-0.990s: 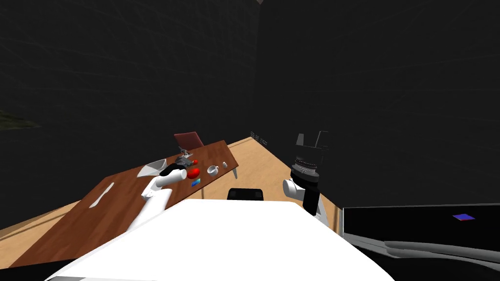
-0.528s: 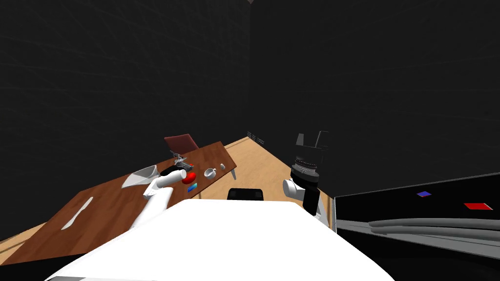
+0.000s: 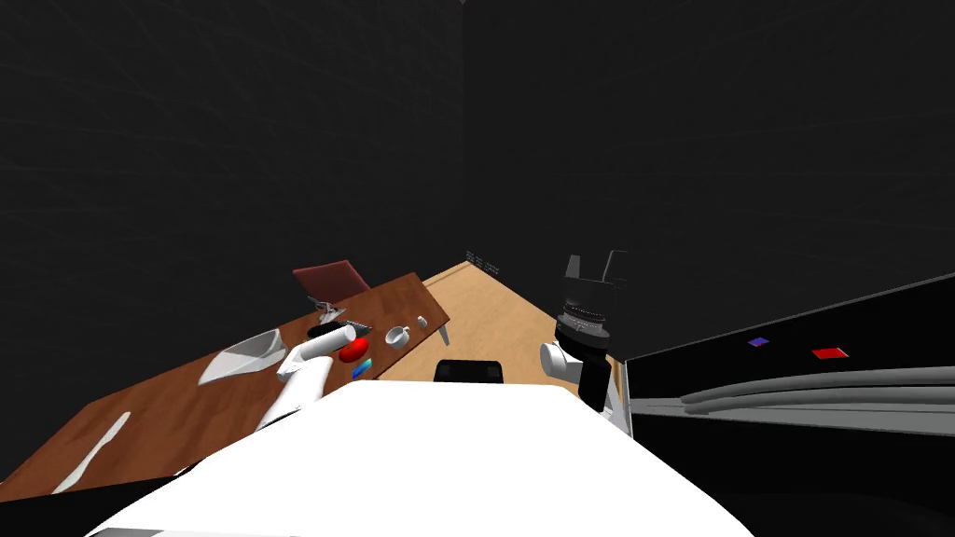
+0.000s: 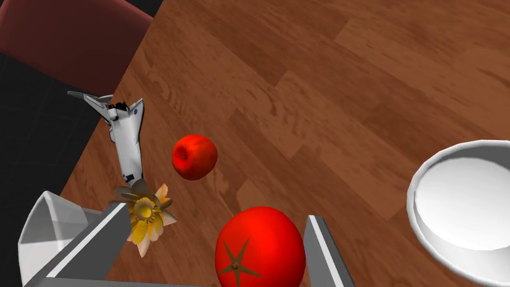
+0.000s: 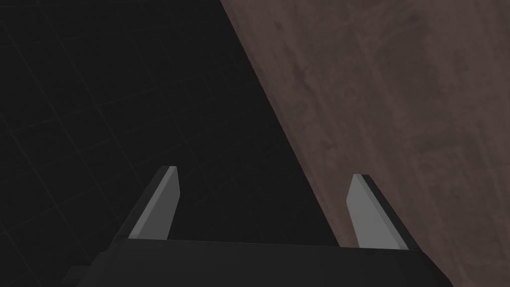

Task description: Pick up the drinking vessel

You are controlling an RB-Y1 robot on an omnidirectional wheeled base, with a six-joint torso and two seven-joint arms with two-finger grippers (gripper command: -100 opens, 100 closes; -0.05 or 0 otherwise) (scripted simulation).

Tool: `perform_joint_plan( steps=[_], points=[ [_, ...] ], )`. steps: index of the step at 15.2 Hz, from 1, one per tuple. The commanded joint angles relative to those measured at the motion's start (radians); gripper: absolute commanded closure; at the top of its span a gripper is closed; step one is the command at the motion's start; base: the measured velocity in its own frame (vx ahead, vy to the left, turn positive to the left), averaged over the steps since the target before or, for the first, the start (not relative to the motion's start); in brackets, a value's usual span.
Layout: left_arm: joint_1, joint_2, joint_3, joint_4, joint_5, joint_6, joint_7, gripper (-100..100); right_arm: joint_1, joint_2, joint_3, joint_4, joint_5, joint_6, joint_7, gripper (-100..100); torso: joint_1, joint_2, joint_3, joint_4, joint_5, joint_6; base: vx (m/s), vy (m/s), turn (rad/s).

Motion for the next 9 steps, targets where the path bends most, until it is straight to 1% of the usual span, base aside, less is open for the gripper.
perform_joint_plan(
  steps=[1, 2, 3, 4, 5, 6, 7, 8, 9],
  points=[
    [-0.026, -0.004, 0.025, 0.05, 0.003, 0.047, 0.024, -100, 0.0, 0.0, 0.0, 0.0, 0.0, 0.0, 0.0, 0, 0.0, 0.0, 0.0, 0.0, 0.0, 0.0, 0.003, 0.037, -0.139],
    [-0.026, -0.004, 0.025, 0.062, 0.003, 0.047, 0.024, -100, 0.0, 0.0, 0.0, 0.0, 0.0, 0.0, 0.0, 0, 0.0, 0.0, 0.0, 0.0, 0.0, 0.001, 0.004, 0.042, -0.167],
    [-0.045, -0.005, 0.045, 0.089, 0.009, 0.083, 0.043, -100, 0.0, 0.0, 0.0, 0.0, 0.0, 0.0, 0.0, 0, 0.0, 0.0, 0.0, 0.0, 0.0, 0.001, 0.0, 0.055, -0.232],
    [-0.045, -0.005, 0.045, 0.106, 0.009, 0.086, 0.043, -100, 0.0, 0.0, 0.0, 0.0, 0.0, 0.0, 0.0, 0, 0.001, 0.0, 0.0, 0.0, 0.0, 0.001, 0.0, 0.063, -0.186],
    [-0.045, -0.005, 0.045, 0.112, 0.009, 0.086, 0.043, -100, 0.0, 0.0, 0.0, 0.0, 0.0, 0.0, 0.0, 0, 0.001, 0.0, 0.0, 0.0, 0.0, 0.0, -0.001, 0.046, -0.05],
    [-0.063, -0.007, 0.064, 0.145, 0.014, 0.124, 0.061, -100, 0.0, 0.0, 0.0, 0.0, 0.0, 0.0, 0.0, 0, 0.001, 0.0, 0.0, 0.0, 0.0, 0.0, -0.001, 0.042, -0.135],
    [-0.063, -0.007, 0.064, 0.158, 0.014, 0.124, 0.061, -100, 0.0, 0.0, 0.0, 0.0, 0.0, 0.0, 0.0, 0, 0.001, 0.0, 0.0, 0.0, 0.0, 0.0, 0.0, 0.045, -0.165],
    [-0.08, -0.008, 0.083, 0.185, 0.019, 0.159, 0.078, -100, 0.0, 0.0, 0.0, 0.0, 0.0, 0.0, 0.0, 0, 0.001, 0.0, 0.0, 0.0, 0.0, 0.0, -0.003, 0.053, -0.175],
    [-0.08, -0.008, 0.083, 0.201, 0.019, 0.159, 0.078, -100, 0.0, 0.0, 0.0, 0.0, 0.0, 0.0, 0.0, 0, 0.001, 0.0, 0.0, 0.0, 0.0, 0.001, -0.006, 0.053, -0.137]
  ],
)
